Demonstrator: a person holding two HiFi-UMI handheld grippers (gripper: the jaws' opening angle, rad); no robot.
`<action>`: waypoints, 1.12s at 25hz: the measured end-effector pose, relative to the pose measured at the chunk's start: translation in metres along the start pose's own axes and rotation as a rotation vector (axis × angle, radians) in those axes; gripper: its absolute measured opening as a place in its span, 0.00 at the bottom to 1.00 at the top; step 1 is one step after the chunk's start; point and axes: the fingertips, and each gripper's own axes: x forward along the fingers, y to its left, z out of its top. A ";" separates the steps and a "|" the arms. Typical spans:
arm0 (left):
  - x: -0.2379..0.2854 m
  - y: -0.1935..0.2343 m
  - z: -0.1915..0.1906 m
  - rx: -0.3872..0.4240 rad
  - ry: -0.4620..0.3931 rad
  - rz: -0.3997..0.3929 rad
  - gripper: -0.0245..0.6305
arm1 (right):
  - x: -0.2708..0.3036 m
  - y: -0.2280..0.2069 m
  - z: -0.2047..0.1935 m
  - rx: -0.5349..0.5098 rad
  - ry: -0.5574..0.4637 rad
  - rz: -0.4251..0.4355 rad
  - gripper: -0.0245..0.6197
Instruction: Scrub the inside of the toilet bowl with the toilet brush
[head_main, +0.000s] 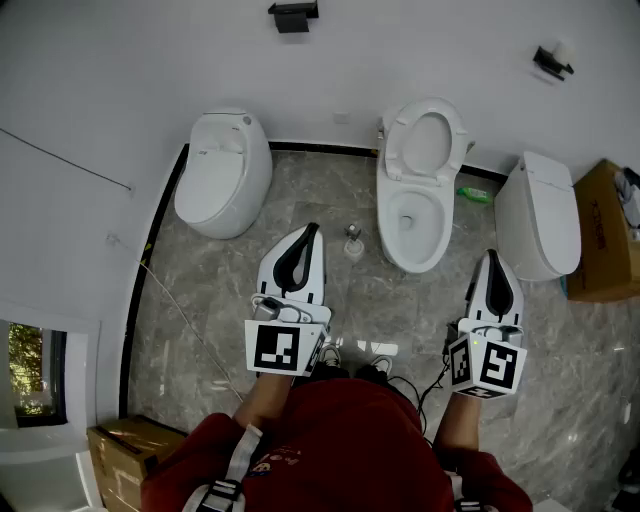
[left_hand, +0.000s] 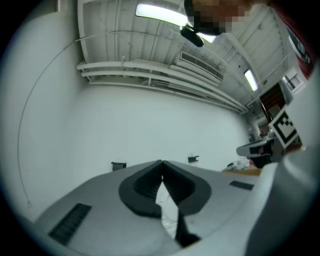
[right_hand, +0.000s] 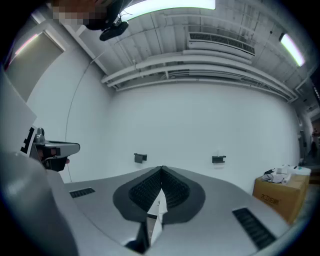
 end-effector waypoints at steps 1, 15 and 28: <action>0.001 0.002 0.000 -0.001 -0.001 -0.001 0.04 | 0.002 0.002 0.000 -0.001 0.001 0.001 0.04; 0.007 0.051 -0.013 -0.014 -0.007 -0.003 0.04 | 0.034 0.054 -0.010 -0.010 0.011 0.025 0.04; 0.106 0.068 -0.075 -0.025 0.069 -0.002 0.04 | 0.140 0.043 -0.066 0.031 0.088 0.064 0.04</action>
